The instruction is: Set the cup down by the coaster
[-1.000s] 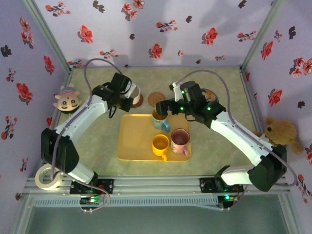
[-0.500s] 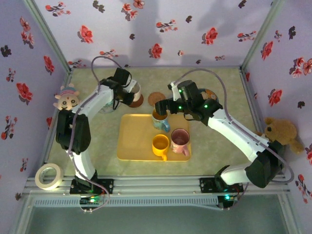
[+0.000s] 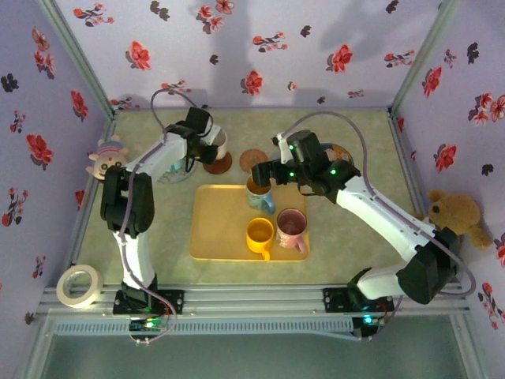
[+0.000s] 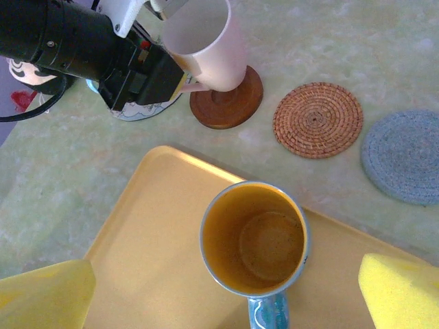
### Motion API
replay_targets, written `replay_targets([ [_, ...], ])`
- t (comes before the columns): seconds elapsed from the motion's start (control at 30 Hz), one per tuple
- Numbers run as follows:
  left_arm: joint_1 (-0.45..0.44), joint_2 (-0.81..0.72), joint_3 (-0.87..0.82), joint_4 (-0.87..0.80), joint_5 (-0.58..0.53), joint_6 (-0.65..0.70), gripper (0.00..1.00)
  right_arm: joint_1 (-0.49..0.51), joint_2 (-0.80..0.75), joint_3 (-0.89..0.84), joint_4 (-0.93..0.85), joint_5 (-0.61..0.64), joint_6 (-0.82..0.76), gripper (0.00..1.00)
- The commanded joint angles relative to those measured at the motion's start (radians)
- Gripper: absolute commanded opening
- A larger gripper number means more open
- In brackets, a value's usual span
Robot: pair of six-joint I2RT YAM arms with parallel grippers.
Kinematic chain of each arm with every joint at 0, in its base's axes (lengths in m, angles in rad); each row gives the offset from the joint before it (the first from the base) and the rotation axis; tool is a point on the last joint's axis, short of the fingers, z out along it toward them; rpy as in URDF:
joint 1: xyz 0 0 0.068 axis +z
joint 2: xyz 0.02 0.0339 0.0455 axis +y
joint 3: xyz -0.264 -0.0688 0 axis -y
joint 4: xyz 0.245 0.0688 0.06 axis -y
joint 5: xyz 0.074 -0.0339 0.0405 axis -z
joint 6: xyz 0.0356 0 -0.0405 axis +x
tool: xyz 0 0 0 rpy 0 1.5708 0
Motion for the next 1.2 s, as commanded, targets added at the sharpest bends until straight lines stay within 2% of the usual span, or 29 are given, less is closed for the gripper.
replay_targets([
  [0.0,0.009,0.009,0.060,0.042,0.027,-0.002,0.00,0.006,-0.021,-0.008,-0.012,0.025,0.016,1.00],
  [1.17,0.009,0.011,0.003,0.014,-0.006,0.032,0.02,0.005,0.011,-0.013,-0.019,0.019,-0.008,1.00],
])
